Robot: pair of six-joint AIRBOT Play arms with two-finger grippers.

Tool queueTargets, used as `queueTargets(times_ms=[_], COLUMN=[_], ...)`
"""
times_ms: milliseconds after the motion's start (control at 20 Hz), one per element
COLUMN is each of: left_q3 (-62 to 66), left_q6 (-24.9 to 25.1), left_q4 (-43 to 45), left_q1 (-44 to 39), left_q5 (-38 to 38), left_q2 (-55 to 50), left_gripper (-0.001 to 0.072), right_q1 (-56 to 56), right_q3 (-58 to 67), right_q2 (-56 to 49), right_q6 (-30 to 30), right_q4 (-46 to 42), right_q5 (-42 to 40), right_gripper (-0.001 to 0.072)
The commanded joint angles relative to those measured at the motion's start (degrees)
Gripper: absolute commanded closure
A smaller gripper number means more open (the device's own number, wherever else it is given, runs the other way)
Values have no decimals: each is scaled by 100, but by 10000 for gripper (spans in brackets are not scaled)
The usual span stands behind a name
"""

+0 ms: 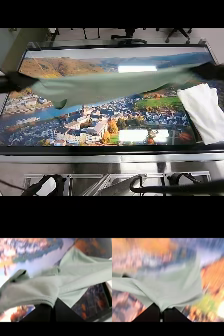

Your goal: Fold the shirts.

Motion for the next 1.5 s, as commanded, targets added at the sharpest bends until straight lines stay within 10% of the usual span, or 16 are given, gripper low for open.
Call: queueTargets(times_ms=[0,250,550,950,1450], left_q3=[1574,3106,1821,85,2199], left_q6=[-70,-116,-170,-127,-437], left_q4=[-190,2120,3086,3530,3526], left_q1=[127,682,-1169,-1917,-1919], left_q5=[485,649,39,973,1034], left_q2=[1220,1993,1707,-1027,-4518], left_gripper=[698,698,698,698,698], right_q1=[-428,-426,-424,79,719], right_q3=[1370,2367,1906,-710,116], right_q2=[758,1137,422,-1738,-4463], right_q6=[133,354,313,-699,-1058], right_q4=[457,216,380,601,645], right_q5=[-514,-831,247,-503,-2133], right_gripper=[688,688,688,688,688])
